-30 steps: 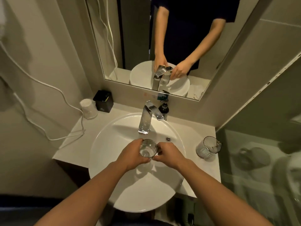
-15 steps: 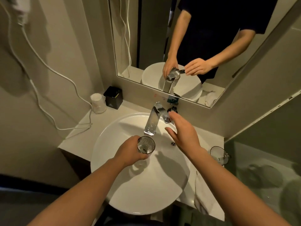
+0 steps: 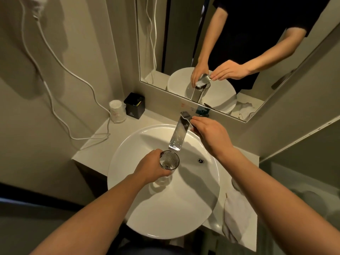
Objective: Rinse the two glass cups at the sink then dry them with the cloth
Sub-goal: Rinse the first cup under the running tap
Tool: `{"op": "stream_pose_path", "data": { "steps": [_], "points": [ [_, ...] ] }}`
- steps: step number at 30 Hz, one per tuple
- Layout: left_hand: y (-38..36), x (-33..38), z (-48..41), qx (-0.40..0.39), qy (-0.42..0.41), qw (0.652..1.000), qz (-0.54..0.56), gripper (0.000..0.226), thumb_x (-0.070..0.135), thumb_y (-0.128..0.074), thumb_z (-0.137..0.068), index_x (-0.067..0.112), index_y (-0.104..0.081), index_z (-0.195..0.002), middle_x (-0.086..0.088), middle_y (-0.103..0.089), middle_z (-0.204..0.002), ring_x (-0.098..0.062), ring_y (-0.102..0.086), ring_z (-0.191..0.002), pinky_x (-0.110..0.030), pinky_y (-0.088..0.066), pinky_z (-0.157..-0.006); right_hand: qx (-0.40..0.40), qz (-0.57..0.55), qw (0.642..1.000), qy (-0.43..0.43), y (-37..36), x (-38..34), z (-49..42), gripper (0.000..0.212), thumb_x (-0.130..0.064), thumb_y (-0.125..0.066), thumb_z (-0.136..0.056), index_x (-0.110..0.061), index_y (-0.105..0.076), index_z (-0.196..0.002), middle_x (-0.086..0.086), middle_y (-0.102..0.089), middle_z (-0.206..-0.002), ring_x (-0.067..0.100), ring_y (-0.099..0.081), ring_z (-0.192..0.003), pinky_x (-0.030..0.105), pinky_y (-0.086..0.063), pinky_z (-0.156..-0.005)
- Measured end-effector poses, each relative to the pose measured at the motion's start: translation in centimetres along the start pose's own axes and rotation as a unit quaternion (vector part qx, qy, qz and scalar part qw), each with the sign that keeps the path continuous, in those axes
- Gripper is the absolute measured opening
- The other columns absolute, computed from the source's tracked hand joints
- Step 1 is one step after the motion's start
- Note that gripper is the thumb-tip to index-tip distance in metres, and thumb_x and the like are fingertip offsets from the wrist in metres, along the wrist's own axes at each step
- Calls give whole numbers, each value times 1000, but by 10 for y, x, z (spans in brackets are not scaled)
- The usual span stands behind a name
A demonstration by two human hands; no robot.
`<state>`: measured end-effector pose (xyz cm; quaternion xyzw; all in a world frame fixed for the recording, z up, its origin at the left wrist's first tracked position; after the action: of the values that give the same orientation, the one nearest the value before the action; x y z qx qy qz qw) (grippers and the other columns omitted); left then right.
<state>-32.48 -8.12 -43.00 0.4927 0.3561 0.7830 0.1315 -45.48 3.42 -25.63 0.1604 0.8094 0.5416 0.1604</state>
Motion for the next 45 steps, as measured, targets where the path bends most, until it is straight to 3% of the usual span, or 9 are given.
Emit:
{"op": "stream_pose_path", "data": {
  "steps": [6,12,16,21,25,32,35,39,45],
  "points": [
    [-2,-2,1,-1,13,1000,2,66,48,-89,-61,23,-59,-113,8,-65,-104,-16,-63,-91,-33,-51,-74,8,-45,998,-48,-2,5,-2,27,-32,-57,-105,-14,-72,-117,3,-76,-117,30,-70,-103,44,-60,-79],
    [-3,-7,3,3,32,999,32,61,47,-89,-62,23,-58,-109,9,-65,-98,-14,-63,-87,-30,-48,-69,121,-116,974,-152,2,2,61,15,-12,-63,-100,-7,-68,-114,10,-72,-111,29,-65,-102,41,-54,-85],
    [-1,-12,6,20,63,994,83,61,45,-91,-58,25,-58,-104,15,-64,-92,-5,-61,-82,-23,-43,-62,-7,-173,957,-231,-66,-7,117,25,-16,-70,-96,-9,-68,-120,9,-72,-115,31,-69,-106,41,-56,-91],
    [-5,-20,7,30,98,986,131,60,45,-94,-59,24,-58,-102,15,-65,-93,-5,-64,-85,-26,-49,-70,-210,-236,904,-289,-142,-29,147,66,-36,-76,-91,-13,-49,-148,4,-57,-147,22,-55,-135,35,-44,-109],
    [-9,-22,9,29,118,981,153,62,48,-94,-60,20,-57,-102,12,-66,-95,-6,-64,-87,-29,-51,-71,-202,-280,885,-313,-157,-42,142,74,-39,-83,-80,-20,-50,-144,0,-61,-138,19,-59,-125,31,-48,-101],
    [-18,-25,13,-6,141,968,206,62,51,-92,-65,16,-54,-99,3,-64,-95,-10,-63,-82,-26,-46,-65,-177,-282,877,-346,-168,-44,134,67,-54,-79,-65,-27,-55,-121,-7,-63,-111,18,-65,-97,40,-57,-82],
    [-16,-24,8,-61,123,963,233,48,35,-93,-71,17,-57,-98,2,-63,-94,-9,-62,-82,-23,-49,-70,-197,-298,871,-337,-170,-37,132,72,-55,-79,-65,-25,-54,-126,-7,-64,-114,15,-65,-98,38,-57,-83],
    [-14,-28,-2,-115,108,963,216,80,46,-96,-51,19,-64,-119,-2,-71,-110,-17,-68,-101,-41,-57,-97,-246,-293,876,-294,-172,-31,129,84,-51,-85,-68,-20,-50,-138,-6,-63,-123,16,-62,-106,34,-54,-88],
    [-14,-28,-3,-74,126,961,237,55,43,-92,-53,14,-73,-95,-12,-76,-96,-16,-68,-79,-42,-57,-85,-233,-304,885,-264,-163,-32,121,76,-38,-84,-74,-22,-52,-141,-2,-60,-130,17,-61,-113,32,-52,-94]
  ]
}}
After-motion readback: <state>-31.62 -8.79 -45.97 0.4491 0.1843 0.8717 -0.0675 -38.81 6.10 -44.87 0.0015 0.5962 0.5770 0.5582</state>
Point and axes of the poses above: each hand's wrist, its own z-axis away from the middle knuckle, its own y-axis out of the back of the hand, x = y × z, the point moved 10 cm from there along -z, towards the middle knuckle
